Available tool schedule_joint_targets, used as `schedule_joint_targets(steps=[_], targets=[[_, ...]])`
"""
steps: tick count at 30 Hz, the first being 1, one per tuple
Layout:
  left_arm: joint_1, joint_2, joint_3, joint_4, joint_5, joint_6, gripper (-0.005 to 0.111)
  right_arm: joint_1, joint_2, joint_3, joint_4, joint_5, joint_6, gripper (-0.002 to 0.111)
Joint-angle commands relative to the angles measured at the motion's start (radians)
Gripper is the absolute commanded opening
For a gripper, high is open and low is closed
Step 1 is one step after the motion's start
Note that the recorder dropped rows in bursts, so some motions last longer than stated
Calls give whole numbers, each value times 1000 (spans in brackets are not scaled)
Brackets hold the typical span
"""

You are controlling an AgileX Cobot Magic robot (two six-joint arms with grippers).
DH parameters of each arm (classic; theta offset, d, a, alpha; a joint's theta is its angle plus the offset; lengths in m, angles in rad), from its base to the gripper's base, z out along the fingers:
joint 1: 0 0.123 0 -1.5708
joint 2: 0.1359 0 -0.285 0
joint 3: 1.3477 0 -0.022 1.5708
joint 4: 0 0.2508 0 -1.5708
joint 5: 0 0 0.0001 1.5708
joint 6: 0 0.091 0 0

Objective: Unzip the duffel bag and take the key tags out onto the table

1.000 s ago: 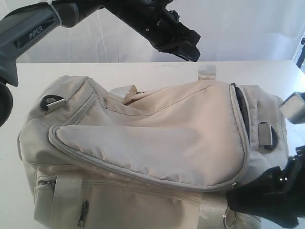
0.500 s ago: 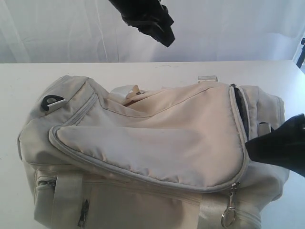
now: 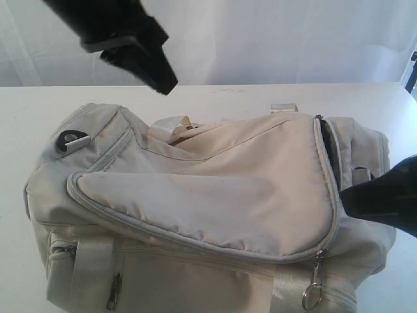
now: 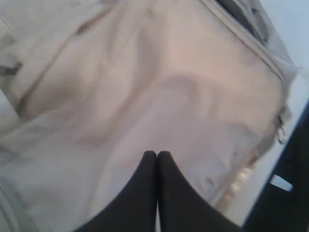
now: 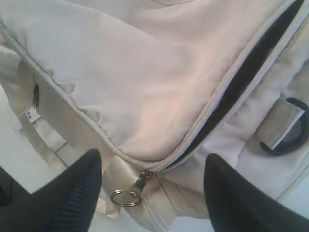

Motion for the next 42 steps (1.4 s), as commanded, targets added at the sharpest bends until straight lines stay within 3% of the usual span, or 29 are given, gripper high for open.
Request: schedule_joint_targets(steps=[1, 5, 10, 13, 16, 19, 24, 33, 42], targets=[[-12, -233, 279, -141, -60, -9, 0, 3, -6, -9, 0, -37, 3, 58], [-118, -424, 579, -290, -193, 11, 0, 3, -6, -9, 0, -50, 28, 58], [-384, -556, 882, -424, -585, 20, 0, 3, -6, -9, 2, -50, 75, 58], [-550, -507, 969, -447, -765, 18, 0, 3, -6, -9, 2, -47, 113, 58], [-697, -397, 975, -452, -919, 22, 0, 3, -6, -9, 2, -42, 128, 58], [-790, -291, 935, -393, -1038, 57, 0, 3, -6, -9, 2, -31, 147, 58], [-815, -175, 856, -372, -1112, 130, 5, 3, -6, -9, 4, -3, 148, 58], [-805, -104, 841, -361, -1193, 190, 58, 3, -6, -9, 4, -3, 148, 58], [-804, -40, 841, -363, -1288, 172, 59, 3, -6, -9, 2, -3, 146, 58]])
